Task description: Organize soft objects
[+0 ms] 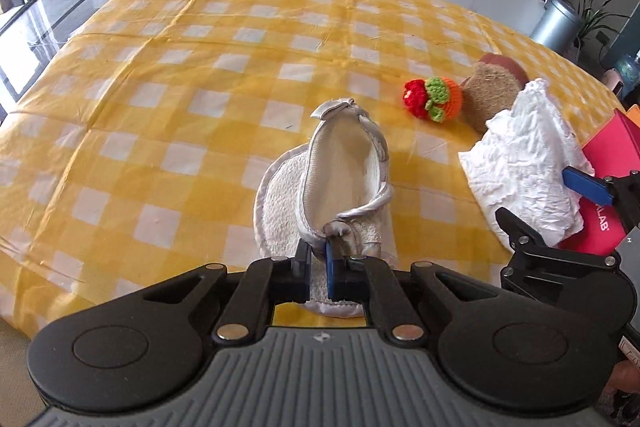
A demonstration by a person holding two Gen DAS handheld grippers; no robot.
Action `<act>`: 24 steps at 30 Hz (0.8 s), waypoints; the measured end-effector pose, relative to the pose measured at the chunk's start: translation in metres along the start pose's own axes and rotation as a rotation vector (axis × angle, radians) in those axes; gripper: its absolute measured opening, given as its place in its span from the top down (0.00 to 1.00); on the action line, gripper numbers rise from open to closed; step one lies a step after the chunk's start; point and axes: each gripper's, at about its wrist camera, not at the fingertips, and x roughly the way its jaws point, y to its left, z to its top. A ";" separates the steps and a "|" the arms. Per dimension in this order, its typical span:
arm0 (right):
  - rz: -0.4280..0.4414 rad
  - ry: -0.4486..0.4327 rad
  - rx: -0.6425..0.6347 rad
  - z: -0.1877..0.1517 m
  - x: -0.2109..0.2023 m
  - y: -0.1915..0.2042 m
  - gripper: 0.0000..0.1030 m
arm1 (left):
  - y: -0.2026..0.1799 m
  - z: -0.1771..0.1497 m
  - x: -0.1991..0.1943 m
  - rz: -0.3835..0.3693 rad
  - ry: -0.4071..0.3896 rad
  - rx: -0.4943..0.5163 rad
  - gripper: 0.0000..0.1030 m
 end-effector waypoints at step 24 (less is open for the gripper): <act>0.332 0.088 0.473 -0.017 -0.040 -0.012 0.91 | 0.003 -0.003 0.009 -0.082 0.050 -0.028 0.68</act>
